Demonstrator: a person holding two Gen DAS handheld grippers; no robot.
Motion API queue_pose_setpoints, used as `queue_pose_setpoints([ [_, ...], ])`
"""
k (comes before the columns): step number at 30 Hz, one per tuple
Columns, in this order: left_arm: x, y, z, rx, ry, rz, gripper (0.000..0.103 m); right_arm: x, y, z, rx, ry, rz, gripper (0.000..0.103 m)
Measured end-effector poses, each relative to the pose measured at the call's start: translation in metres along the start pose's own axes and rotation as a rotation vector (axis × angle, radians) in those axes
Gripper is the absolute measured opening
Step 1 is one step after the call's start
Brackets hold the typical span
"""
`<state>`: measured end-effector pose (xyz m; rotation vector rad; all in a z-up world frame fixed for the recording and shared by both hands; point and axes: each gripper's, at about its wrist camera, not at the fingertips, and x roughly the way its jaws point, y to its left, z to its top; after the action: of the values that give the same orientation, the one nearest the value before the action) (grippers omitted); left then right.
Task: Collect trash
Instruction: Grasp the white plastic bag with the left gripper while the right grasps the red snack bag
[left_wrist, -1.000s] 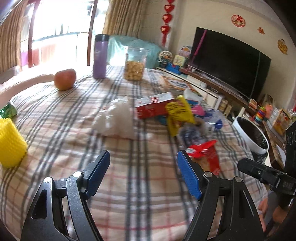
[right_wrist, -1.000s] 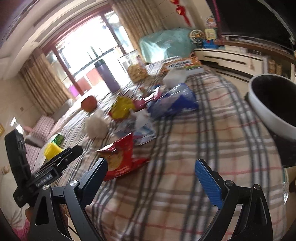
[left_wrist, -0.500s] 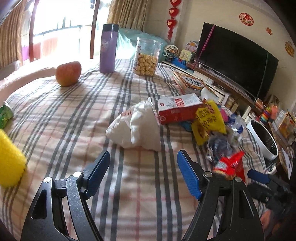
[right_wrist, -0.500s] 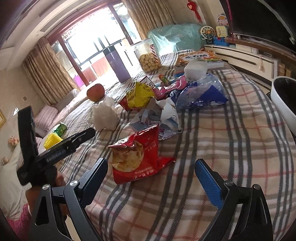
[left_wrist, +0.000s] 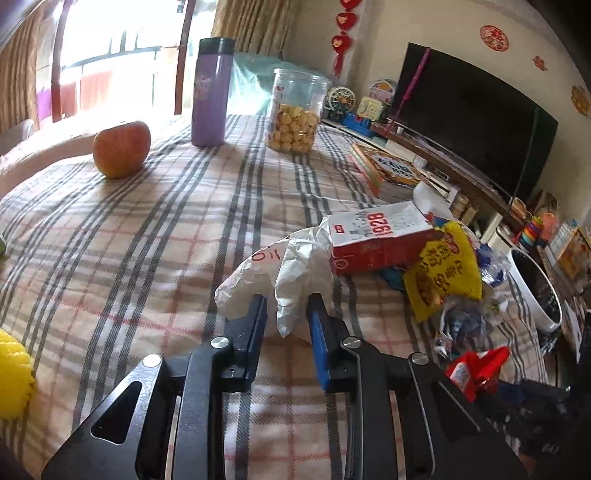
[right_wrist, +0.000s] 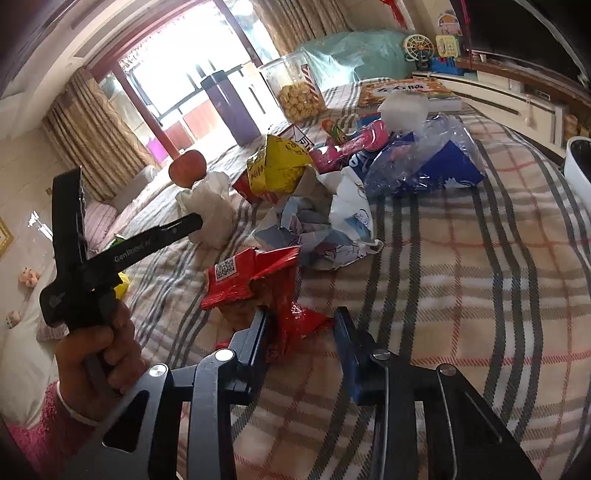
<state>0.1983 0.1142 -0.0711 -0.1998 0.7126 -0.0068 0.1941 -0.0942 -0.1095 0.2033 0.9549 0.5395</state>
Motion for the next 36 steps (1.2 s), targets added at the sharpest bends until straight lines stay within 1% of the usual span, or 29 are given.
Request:
queue_pose_setpoints([
  [2, -0.007, -0.002, -0.003, 0.0, -0.007, 0.0, 0.018, -0.006, -0.001, -0.002, -0.006, -0.017, 0.001, 0.026],
  [4, -0.014, -0.004, -0.009, -0.007, -0.01, -0.009, 0.015, -0.012, -0.003, -0.004, -0.005, -0.025, 0.012, 0.023],
  [5, -0.018, -0.006, -0.012, -0.01, -0.012, -0.014, 0.009, -0.015, -0.004, -0.005, -0.006, -0.03, 0.014, 0.02],
  [6, -0.023, -0.008, -0.015, -0.011, -0.01, -0.023, 0.005, -0.019, -0.005, -0.006, -0.008, -0.034, 0.016, 0.019],
  [13, -0.049, -0.031, -0.035, 0.003, -0.017, -0.07, 0.005, -0.044, -0.019, -0.009, 0.013, -0.077, 0.019, 0.016],
  [17, -0.058, -0.048, -0.039, 0.031, -0.017, -0.11, 0.005, -0.055, -0.028, -0.011, 0.025, -0.091, 0.009, 0.015],
  [19, -0.06, -0.053, -0.04, 0.045, -0.018, -0.116, 0.005, -0.058, -0.033, -0.013, 0.039, -0.095, 0.007, 0.016],
  [21, -0.061, -0.056, -0.041, 0.054, -0.02, -0.116, 0.005, -0.057, -0.038, -0.014, 0.07, -0.077, 0.019, 0.033],
  [22, -0.061, -0.057, -0.041, 0.055, -0.017, -0.117, 0.005, -0.055, -0.039, -0.014, 0.079, -0.063, 0.028, 0.04],
  [24, -0.059, -0.057, -0.043, 0.056, -0.008, -0.115, 0.005, -0.049, -0.037, -0.014, 0.08, -0.044, 0.032, 0.074],
  [25, -0.059, -0.057, -0.044, 0.057, -0.005, -0.113, 0.005, -0.047, -0.035, -0.014, 0.071, -0.043, 0.031, 0.078],
  [27, -0.059, -0.056, -0.045, 0.055, 0.0, -0.11, 0.005, -0.04, -0.029, -0.015, 0.048, -0.036, 0.03, 0.078],
  [28, -0.06, -0.056, -0.046, 0.053, 0.002, -0.111, 0.005, -0.035, -0.026, -0.015, 0.04, -0.022, 0.032, 0.077],
  [29, -0.06, -0.056, -0.046, 0.052, 0.002, -0.112, 0.005, -0.031, -0.025, -0.016, 0.036, -0.015, 0.037, 0.071],
  [30, -0.061, -0.056, -0.046, 0.055, 0.001, -0.111, 0.005, -0.029, -0.024, -0.017, 0.029, -0.01, 0.04, 0.055],
  [31, -0.061, -0.056, -0.047, 0.057, 0.0, -0.112, 0.005, -0.027, -0.023, -0.018, 0.025, -0.004, 0.037, 0.043],
  [32, -0.062, -0.057, -0.047, 0.059, 0.0, -0.116, 0.005, -0.025, -0.024, -0.018, 0.03, 0.007, 0.047, 0.022],
  [33, -0.063, -0.059, -0.047, 0.061, 0.001, -0.121, 0.005, -0.025, -0.025, -0.018, 0.038, 0.01, 0.051, 0.018],
  [36, -0.065, -0.069, -0.049, 0.076, 0.003, -0.142, 0.005, -0.035, -0.032, -0.02, 0.052, -0.023, 0.051, 0.015],
])
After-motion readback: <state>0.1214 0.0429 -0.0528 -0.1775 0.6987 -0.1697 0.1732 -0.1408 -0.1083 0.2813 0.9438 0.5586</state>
